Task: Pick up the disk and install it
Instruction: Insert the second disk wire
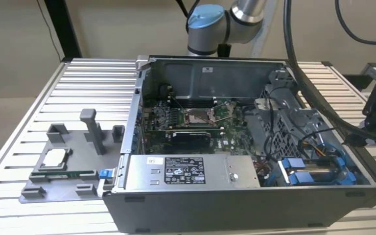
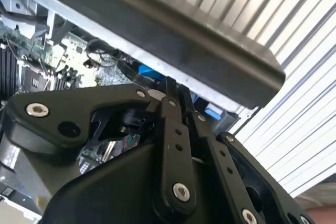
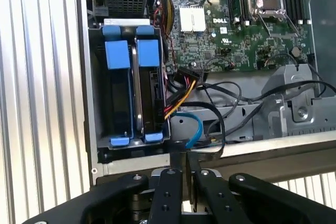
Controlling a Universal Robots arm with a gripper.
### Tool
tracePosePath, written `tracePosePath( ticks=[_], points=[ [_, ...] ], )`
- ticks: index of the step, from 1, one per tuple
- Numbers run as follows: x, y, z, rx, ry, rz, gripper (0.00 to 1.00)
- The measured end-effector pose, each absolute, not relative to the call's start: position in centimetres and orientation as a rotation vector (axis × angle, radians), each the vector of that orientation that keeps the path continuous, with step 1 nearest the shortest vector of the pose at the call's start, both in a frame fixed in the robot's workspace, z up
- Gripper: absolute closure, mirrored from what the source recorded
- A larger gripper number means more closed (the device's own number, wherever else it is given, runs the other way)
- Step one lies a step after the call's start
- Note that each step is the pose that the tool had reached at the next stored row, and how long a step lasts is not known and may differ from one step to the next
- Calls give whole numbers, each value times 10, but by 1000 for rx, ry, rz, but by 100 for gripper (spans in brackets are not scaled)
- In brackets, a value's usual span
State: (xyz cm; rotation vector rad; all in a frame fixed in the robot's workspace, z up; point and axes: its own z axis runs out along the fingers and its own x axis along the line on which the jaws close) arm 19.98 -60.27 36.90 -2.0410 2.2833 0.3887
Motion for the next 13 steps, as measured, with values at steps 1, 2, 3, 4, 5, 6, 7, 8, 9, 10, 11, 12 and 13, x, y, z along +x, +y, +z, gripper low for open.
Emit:
tracePosePath(
  ticks=[1, 2, 3, 4, 5, 6, 7, 8, 9, 10, 11, 12, 13],
  points=[
    [195, -603, 369, -2041, 2283, 389, 100],
    [191, -603, 369, -2041, 2283, 389, 100],
    [186, -603, 369, -2041, 2283, 389, 100],
    [182, -603, 370, -2041, 2283, 388, 100],
    [177, -603, 370, -2040, 2282, 388, 100],
    [172, -603, 369, -2040, 2282, 387, 100],
    [168, -603, 370, -2040, 2282, 387, 100],
    [164, -603, 370, -2040, 2281, 386, 100],
    [159, -603, 370, -2039, 2281, 384, 100],
    [156, -603, 369, -2039, 2279, 382, 100],
    [152, -603, 369, -2037, 2276, 376, 100],
    [149, -603, 370, -2035, 2272, 367, 100],
    [146, -603, 370, -2032, 2266, 355, 100]
  ],
)
